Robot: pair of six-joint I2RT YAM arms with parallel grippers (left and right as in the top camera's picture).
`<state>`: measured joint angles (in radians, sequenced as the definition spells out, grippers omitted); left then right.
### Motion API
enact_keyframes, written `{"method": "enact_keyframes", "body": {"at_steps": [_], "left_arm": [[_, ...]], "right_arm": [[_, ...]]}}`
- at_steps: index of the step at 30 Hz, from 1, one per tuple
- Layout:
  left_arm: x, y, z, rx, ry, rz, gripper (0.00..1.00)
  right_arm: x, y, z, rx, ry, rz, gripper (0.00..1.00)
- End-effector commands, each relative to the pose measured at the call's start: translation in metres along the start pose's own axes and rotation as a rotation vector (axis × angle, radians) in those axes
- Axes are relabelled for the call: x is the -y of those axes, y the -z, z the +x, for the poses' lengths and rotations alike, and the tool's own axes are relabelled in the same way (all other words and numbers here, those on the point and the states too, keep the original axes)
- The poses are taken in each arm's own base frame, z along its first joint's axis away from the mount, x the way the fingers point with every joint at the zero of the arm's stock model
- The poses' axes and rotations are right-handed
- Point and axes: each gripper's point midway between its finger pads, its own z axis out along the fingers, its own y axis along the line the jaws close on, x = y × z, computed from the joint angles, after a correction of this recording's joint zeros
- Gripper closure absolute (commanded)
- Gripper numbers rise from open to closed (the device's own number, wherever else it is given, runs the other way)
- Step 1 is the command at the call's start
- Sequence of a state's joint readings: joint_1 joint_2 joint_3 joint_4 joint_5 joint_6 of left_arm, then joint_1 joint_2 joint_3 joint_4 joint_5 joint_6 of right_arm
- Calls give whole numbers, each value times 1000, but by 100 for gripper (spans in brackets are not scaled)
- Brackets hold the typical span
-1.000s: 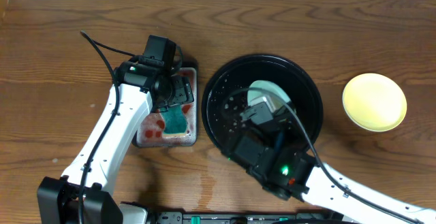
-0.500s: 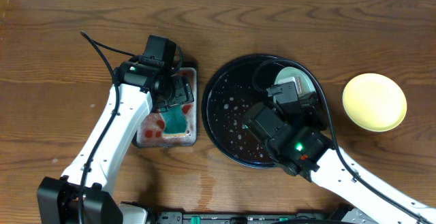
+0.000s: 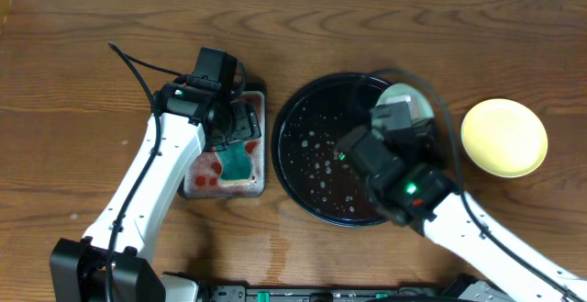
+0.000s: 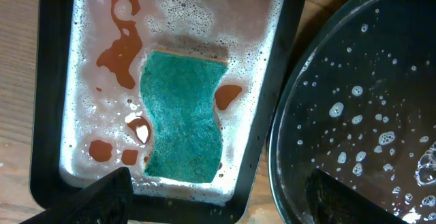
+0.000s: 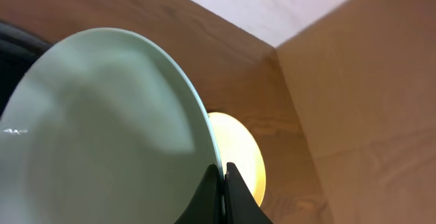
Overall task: Clean dirty plates on tray and stack at the side
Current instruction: 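Carry the plate right and set it on the yellow plate stack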
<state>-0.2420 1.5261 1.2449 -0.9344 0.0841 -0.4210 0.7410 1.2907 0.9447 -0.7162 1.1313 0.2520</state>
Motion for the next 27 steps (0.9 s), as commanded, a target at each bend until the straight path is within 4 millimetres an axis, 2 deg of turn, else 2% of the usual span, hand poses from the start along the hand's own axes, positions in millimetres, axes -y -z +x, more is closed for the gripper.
{"method": "enact_keyframes", "body": {"at_steps": [1, 5, 8, 12, 17, 19, 24, 26, 27], "left_arm": [[0, 3, -3, 8, 3, 5, 18], [0, 3, -3, 8, 3, 5, 18], [0, 3, -3, 8, 3, 6, 18], [0, 3, -3, 8, 3, 5, 18], [0, 3, -3, 8, 3, 5, 18], [0, 3, -3, 8, 3, 5, 18], [0, 3, -3, 8, 3, 5, 18], [0, 3, -3, 8, 3, 5, 18], [0, 3, -3, 8, 3, 5, 18]], "right_arm": [[22, -24, 2, -53, -126, 34, 99], [31, -65, 15, -161, -309, -61, 99], [45, -102, 31, -245, -488, -166, 99], [71, -136, 57, -321, -695, -255, 99], [111, -170, 118, -462, -916, -186, 99], [120, -183, 144, -520, -966, -145, 99], [111, -203, 193, -659, -1006, -130, 99], [104, -206, 198, -679, -1010, -154, 97], [98, -207, 190, -658, -1012, -212, 80]]}}
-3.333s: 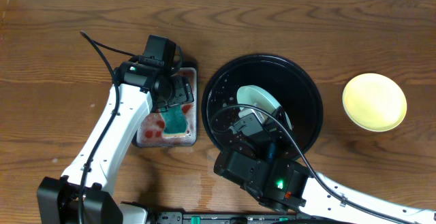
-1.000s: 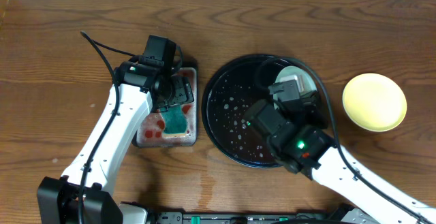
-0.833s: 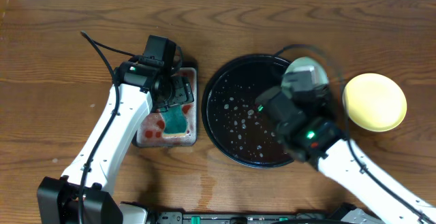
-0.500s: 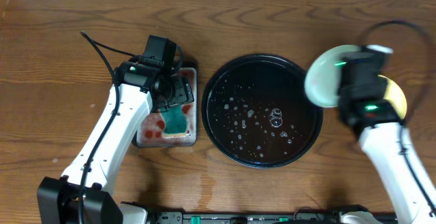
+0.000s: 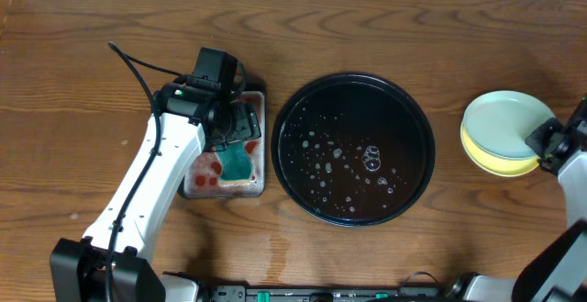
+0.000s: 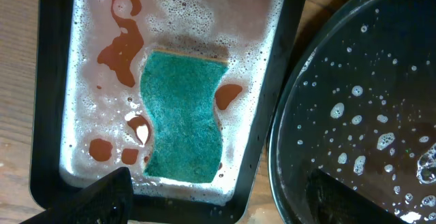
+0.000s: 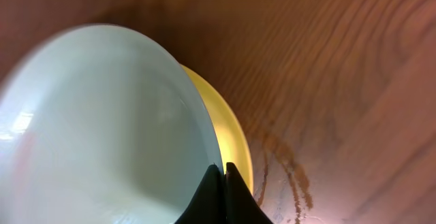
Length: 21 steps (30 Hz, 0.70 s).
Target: Clean dirty plates on tray and stack at the side
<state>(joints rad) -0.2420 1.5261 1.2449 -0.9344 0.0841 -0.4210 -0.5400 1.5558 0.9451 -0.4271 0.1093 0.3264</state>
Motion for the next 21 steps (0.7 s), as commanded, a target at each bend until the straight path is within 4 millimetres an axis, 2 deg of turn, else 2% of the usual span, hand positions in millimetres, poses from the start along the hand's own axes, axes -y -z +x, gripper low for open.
{"method": "enact_keyframes", "body": {"at_steps": [1, 3, 7, 10, 14, 21], "left_arm": [[0, 3, -3, 8, 3, 6, 18], [0, 3, -3, 8, 3, 6, 18], [0, 3, -3, 8, 3, 5, 18], [0, 3, -3, 8, 3, 5, 18], [0, 3, -3, 8, 3, 5, 18], [0, 3, -3, 8, 3, 5, 18]], "right_arm": [[-33, 1, 6, -43, 29, -190, 62], [-69, 22, 4, -41, 70, -389, 49], [-112, 78, 10, -30, 134, -616, 45], [-128, 113, 26, -34, 192, -668, 44], [-144, 150, 65, -80, 331, -719, 44], [-156, 175, 145, -287, 520, -744, 45]]}}
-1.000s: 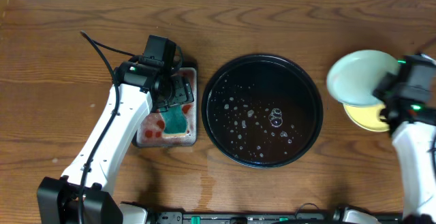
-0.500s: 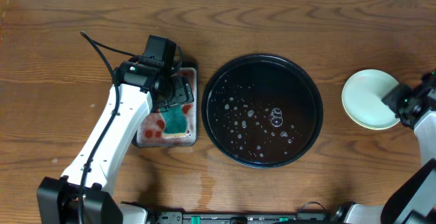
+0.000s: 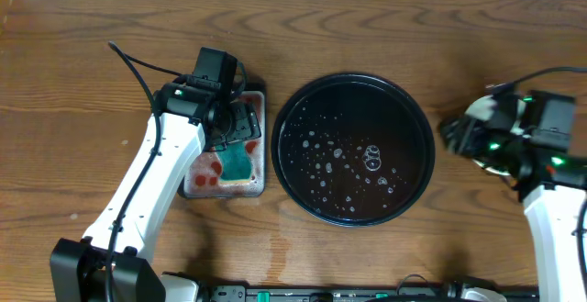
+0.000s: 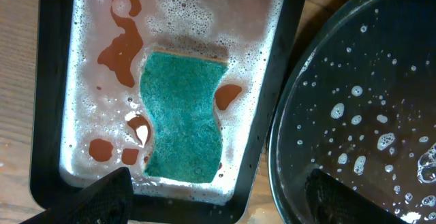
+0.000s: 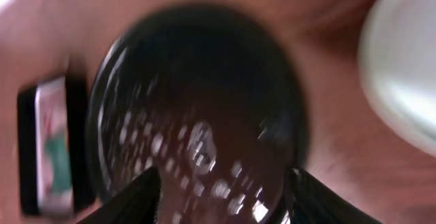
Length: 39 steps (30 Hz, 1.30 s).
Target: Clean dirty plates on tray and stack at the side
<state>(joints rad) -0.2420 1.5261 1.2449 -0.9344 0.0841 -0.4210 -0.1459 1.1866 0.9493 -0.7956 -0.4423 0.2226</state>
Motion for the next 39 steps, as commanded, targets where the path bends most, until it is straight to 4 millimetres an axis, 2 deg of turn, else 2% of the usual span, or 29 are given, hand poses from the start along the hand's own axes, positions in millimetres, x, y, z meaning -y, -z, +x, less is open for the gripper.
{"method": "enact_keyframes", "body": {"at_steps": [1, 11, 12, 13, 14, 19, 30, 33, 35, 36, 39], "left_arm": [[0, 3, -3, 8, 3, 5, 18], [0, 3, -3, 8, 3, 5, 18], [0, 3, -3, 8, 3, 5, 18], [0, 3, -3, 8, 3, 6, 18], [0, 3, -3, 8, 3, 5, 18], [0, 3, -3, 8, 3, 5, 18], [0, 3, -3, 8, 3, 5, 18], [0, 3, -3, 8, 3, 5, 18], [0, 3, -3, 8, 3, 5, 18], [0, 3, -3, 8, 3, 5, 18], [0, 3, -3, 8, 3, 5, 18]], "right_arm": [[-23, -5, 20, -76, 92, -46, 46], [-74, -10, 64, -198, 339, -151, 46], [-79, -9, 67, -198, 363, -162, 41], [-84, -7, 70, -197, 378, -172, 30], [-87, -7, 71, -197, 383, -180, 1], [-96, -6, 76, -218, 213, -176, 1], [-94, -4, 78, -217, 215, -173, 1], [-84, -2, 57, -84, 266, -92, 1], [-85, 5, 34, 77, 309, -79, 1], [-89, 12, 20, 215, 357, -100, 1], [-98, 29, 10, 454, 415, -194, 1]]}}
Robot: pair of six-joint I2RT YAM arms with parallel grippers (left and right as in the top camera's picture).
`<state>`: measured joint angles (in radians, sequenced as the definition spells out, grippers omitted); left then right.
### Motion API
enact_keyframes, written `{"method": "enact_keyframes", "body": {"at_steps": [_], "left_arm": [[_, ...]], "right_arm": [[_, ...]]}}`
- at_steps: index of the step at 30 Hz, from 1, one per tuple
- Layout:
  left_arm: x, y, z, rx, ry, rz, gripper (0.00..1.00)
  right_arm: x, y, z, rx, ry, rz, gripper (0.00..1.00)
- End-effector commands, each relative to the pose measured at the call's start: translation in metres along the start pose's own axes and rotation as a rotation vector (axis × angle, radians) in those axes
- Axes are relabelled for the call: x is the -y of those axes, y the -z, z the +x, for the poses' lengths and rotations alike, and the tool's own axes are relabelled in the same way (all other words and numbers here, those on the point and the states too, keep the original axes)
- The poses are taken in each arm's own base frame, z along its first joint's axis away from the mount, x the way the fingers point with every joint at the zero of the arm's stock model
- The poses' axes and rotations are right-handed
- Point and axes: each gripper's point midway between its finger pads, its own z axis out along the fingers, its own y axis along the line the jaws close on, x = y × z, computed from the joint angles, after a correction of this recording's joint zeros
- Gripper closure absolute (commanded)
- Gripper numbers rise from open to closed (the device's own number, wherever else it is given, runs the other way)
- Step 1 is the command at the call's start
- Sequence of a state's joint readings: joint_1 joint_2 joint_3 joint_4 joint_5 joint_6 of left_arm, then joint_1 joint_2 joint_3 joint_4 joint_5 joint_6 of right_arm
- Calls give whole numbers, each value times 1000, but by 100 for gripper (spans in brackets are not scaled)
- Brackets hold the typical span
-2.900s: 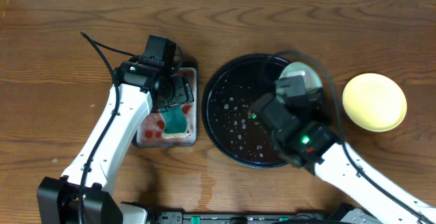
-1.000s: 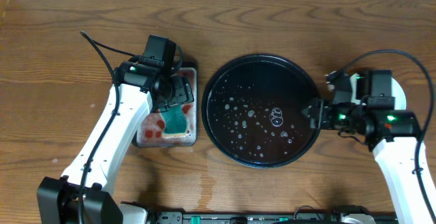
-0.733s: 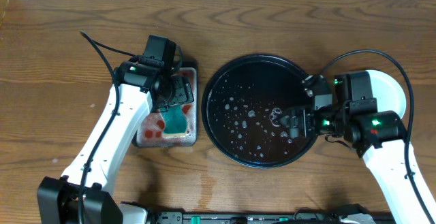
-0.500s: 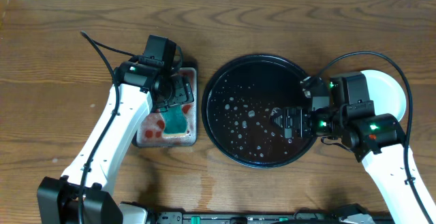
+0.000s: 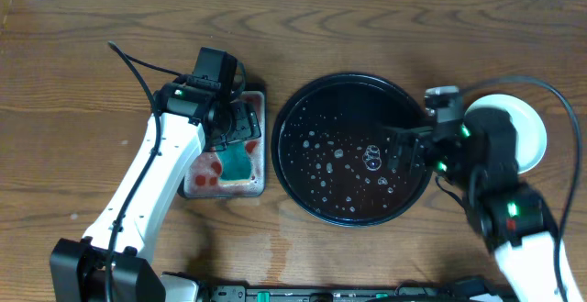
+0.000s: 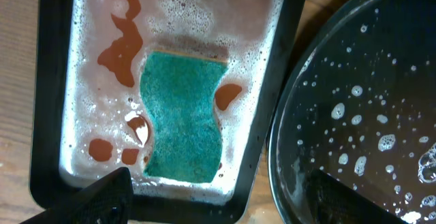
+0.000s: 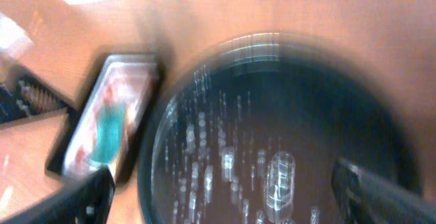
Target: Clean dirty plates on tray and stack at the side
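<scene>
The round black tray holds only suds and water drops; it fills the blurred right wrist view as the tray. A pale green plate lies on a yellow plate at the right, partly behind my right arm. My right gripper hangs open over the tray's right rim, nothing in it. My left gripper stands open above the green sponge, which lies in a soapy black rectangular dish.
The soapy dish sits just left of the round tray, their rims almost touching. Bare wooden table lies to the far left and along the back.
My right arm has swung left from above the plate stack to the round tray's right rim, gripper open. The left arm and the sponge have not moved.
My right gripper held the pale green plate by its rim above the round tray's back right. Then it had the plate on the yellow one at the right, still shut. Then it was open beside the stack, and now it is over the tray.
</scene>
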<state>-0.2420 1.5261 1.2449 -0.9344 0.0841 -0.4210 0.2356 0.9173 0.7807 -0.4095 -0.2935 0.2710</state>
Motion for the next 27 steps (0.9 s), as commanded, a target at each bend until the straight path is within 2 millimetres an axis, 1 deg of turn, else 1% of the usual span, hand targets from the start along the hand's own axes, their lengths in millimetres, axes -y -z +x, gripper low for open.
{"method": "enact_keyframes", "body": {"at_steps": [1, 3, 6, 10, 11, 13, 16, 18, 22, 25, 27], "left_arm": [[0, 3, -3, 8, 3, 5, 18], [0, 3, -3, 8, 3, 5, 18], [0, 3, -3, 8, 3, 5, 18], [0, 3, -3, 8, 3, 5, 18], [0, 3, -3, 8, 3, 5, 18], [0, 3, -3, 8, 3, 5, 18], [0, 3, -3, 8, 3, 5, 18], [0, 3, -3, 8, 3, 5, 18], [0, 3, -3, 8, 3, 5, 18], [0, 3, -3, 8, 3, 5, 18], [0, 3, -3, 8, 3, 6, 18]], "right_arm": [[7, 18, 3, 211, 78, 16, 1], [10, 26, 10, 319, 104, 8, 1], [25, 39, 25, 440, 114, 39, 1], [43, 45, 46, 509, 112, 73, 1], [51, 47, 50, 538, 106, 103, 1], [63, 49, 54, 572, 97, 148, 1], [70, 49, 61, 608, 100, 158, 1], [76, 48, 63, 600, 88, 189, 1], [90, 55, 59, 630, 64, 273, 1], [109, 59, 64, 624, 30, 381, 1], [111, 58, 66, 614, 27, 390, 1]]}}
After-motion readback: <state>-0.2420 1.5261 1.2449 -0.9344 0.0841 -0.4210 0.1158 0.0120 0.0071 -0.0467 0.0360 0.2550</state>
